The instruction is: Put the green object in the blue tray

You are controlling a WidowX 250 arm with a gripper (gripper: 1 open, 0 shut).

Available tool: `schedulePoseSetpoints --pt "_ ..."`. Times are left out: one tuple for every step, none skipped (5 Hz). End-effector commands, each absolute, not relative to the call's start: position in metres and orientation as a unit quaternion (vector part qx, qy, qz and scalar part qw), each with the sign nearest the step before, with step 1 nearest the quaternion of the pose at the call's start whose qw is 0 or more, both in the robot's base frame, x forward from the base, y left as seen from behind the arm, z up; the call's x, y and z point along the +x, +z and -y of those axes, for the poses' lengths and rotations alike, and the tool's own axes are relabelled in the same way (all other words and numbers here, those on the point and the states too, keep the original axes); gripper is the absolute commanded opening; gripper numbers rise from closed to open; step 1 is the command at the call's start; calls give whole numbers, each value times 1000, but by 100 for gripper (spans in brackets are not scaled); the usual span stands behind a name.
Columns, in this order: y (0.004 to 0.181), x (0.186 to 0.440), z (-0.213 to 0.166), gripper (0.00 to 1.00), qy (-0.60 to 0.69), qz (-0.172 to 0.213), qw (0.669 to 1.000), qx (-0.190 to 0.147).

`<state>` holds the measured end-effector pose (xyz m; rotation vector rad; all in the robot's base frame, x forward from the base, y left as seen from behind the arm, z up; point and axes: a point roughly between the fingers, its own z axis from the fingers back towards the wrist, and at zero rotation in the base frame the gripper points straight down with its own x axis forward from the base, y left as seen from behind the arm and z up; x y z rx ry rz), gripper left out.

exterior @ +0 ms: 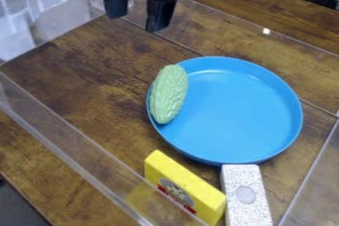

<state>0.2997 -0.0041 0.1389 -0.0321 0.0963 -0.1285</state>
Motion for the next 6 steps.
schedulePoseSetpoints --pt "151 303 2 100 -49 -19 999 -16" --pt "148 302 5 100 -39 -19 999 -18" --pt "148 315 -1 100 -40 -20 999 -19" --pt "153 327 -6 100 -41 -22 999 -21" --pt "153 333 -8 100 -71 -23 997 -19" --pt "152 339 -10 100 -100 -22 995 -17"
